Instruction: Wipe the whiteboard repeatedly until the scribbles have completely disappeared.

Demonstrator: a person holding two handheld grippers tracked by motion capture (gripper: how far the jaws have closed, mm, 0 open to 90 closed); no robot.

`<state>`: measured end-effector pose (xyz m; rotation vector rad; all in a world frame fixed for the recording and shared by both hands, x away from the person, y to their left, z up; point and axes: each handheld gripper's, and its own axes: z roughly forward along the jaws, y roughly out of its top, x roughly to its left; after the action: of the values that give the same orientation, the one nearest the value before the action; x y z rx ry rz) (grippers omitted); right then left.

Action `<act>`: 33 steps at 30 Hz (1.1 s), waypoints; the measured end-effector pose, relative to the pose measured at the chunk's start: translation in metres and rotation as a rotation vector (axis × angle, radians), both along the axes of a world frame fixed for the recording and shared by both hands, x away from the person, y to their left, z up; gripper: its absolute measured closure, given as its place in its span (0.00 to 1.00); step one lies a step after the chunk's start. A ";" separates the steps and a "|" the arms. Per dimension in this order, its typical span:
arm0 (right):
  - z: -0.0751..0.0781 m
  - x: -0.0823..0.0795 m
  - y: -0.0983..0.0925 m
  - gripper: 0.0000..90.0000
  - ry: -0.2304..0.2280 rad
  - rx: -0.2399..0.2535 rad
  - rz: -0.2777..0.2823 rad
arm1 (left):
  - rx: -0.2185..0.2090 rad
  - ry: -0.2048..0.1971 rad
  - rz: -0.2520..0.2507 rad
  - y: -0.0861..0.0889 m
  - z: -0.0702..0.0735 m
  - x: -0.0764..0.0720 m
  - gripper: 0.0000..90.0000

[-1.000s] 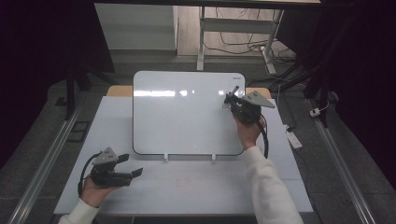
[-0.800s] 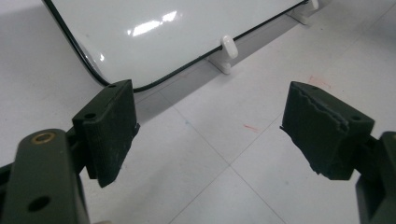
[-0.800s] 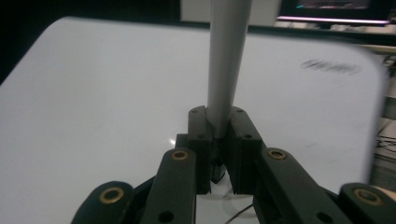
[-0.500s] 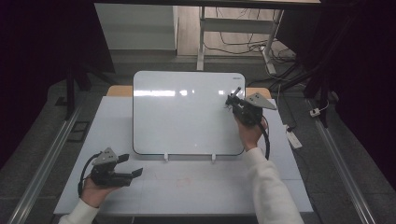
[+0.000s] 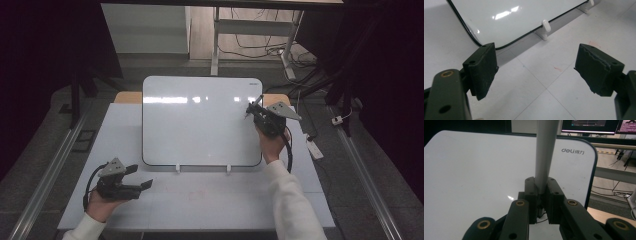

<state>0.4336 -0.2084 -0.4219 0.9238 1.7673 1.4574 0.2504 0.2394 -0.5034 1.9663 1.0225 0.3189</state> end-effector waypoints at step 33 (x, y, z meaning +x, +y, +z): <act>0.000 -0.002 0.015 0.90 -0.007 -0.062 0.040 | -0.006 -0.005 0.001 0.001 0.001 -0.001 0.21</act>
<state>0.4317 -0.1929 -0.4219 0.8553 1.8246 1.4206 0.2496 0.2404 -0.5024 1.9594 1.0201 0.3204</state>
